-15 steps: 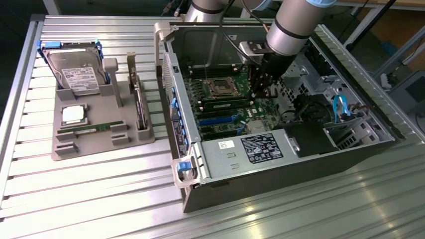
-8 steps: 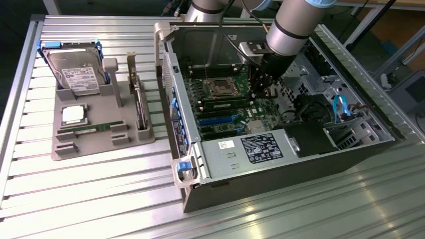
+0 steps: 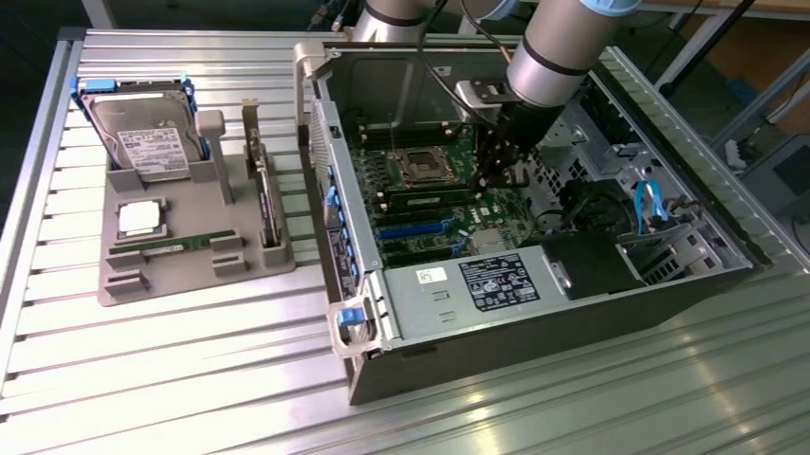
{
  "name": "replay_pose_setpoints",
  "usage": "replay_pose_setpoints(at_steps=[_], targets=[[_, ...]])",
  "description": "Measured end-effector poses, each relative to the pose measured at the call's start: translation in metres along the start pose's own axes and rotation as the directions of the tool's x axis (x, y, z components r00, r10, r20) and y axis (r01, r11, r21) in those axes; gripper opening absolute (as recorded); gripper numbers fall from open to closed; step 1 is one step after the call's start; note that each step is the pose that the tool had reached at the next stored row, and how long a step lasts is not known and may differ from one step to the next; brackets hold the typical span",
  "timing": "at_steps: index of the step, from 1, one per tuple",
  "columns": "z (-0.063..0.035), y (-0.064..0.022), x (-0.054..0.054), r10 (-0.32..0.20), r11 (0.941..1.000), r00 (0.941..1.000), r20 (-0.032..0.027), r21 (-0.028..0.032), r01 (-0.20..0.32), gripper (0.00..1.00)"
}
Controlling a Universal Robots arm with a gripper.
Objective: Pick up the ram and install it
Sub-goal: 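Press down the ram until it locks into place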
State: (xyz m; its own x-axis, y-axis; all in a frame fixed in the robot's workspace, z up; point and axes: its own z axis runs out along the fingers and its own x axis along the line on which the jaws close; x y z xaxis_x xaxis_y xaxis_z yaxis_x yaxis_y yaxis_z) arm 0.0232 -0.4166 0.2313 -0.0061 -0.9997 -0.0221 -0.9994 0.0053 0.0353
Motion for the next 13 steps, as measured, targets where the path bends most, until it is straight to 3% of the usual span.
replay_pose_setpoints(at_steps=[5, 13], targets=[[-0.0004, 0.0000, 0.000, 0.000, 1.0000, 1.0000, 0.0003, 0.0000, 0.000, 0.10], [-0.0115, -0.0003, 0.000, 0.000, 1.0000, 1.0000, -0.0002, -0.0002, 0.000, 0.10]])
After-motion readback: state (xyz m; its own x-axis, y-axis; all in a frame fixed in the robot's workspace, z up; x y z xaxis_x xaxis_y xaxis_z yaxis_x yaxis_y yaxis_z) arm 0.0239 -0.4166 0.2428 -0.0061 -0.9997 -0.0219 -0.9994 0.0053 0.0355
